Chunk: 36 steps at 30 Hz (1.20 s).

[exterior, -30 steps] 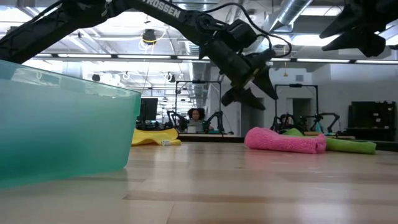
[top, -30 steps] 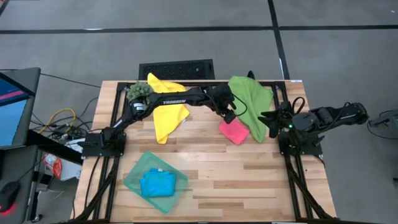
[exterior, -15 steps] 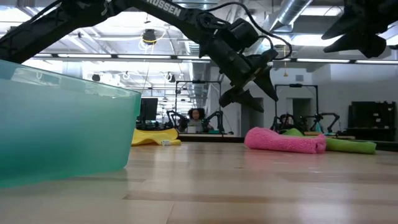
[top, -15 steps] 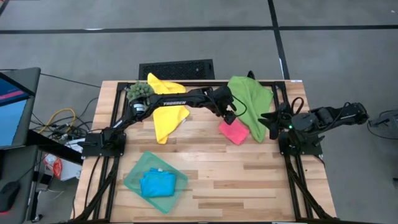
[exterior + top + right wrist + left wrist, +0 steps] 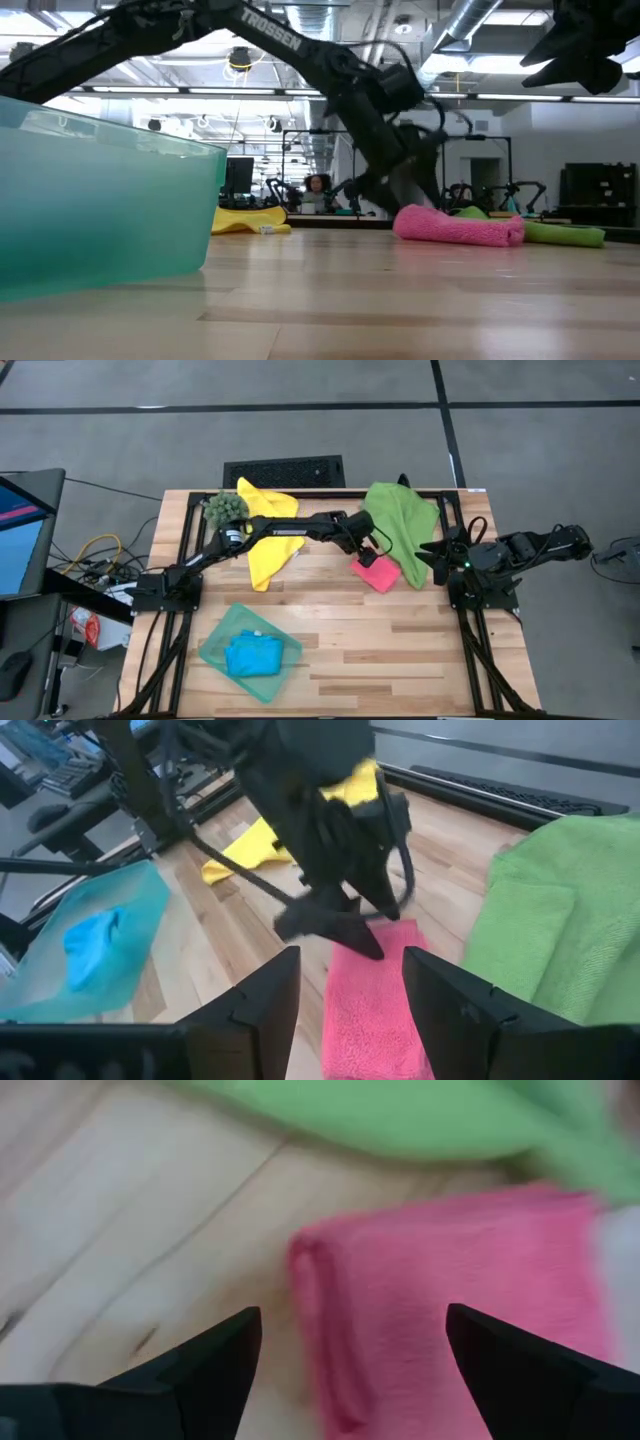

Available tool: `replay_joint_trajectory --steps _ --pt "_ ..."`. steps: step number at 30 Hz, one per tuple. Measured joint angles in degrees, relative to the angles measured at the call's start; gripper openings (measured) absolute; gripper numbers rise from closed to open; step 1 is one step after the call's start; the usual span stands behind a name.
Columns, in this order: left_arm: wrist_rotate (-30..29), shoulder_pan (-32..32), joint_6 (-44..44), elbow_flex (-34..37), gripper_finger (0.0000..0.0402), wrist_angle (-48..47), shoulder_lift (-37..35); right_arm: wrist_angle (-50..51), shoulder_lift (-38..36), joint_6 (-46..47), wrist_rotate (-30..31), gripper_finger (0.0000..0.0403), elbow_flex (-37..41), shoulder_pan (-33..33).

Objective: Fold microfiber towels
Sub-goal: Put the folded pink microfiber towel into the bin

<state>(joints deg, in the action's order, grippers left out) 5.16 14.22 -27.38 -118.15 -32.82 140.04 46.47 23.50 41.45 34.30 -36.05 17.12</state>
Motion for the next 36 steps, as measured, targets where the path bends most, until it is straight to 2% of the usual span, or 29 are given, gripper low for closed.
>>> replay_joint_trajectory --steps 3,7,9,15,19,23,32,34,36 --pt "-2.1 -0.1 -0.1 0.2 0.0311 0.0 1.2 0.0 0.0 0.0 -0.1 0.0201 0.0 0.0" --pt "2.0 0.2 -0.9 -0.1 0.0311 2.7 3.1 0.2 0.0 0.0 -0.6 0.0201 0.0 0.0" --pt "1.6 -0.1 -1.0 -0.2 0.0311 2.7 3.6 0.9 0.0 0.1 -0.6 0.0202 0.0 0.0" --pt "-6.7 -1.7 1.4 -0.1 0.0295 1.8 3.9 1.5 0.0 0.0 -1.0 0.0201 0.0 0.0" --pt "-5.8 -1.9 0.7 0.0 0.0249 1.1 4.0 1.5 0.0 0.0 -1.0 0.0198 0.0 0.0" --pt "-8.6 -2.8 0.7 1.4 0.0197 1.8 4.0 1.6 0.0 0.0 -0.9 0.0196 0.0 0.0" --pt "-6.3 -2.7 0.9 2.0 0.003 3.1 4.0 1.6 0.0 0.0 -0.9 0.0193 0.0 0.0" --pt "-5.4 -2.8 0.0 2.1 0.0011 4.4 4.0 1.5 0.0 0.0 -0.9 0.0191 0.0 0.0" --pt "-5.4 -2.9 -0.9 2.1 0.0014 4.9 4.0 1.6 0.0 0.0 -0.9 0.0189 0.0 0.0"
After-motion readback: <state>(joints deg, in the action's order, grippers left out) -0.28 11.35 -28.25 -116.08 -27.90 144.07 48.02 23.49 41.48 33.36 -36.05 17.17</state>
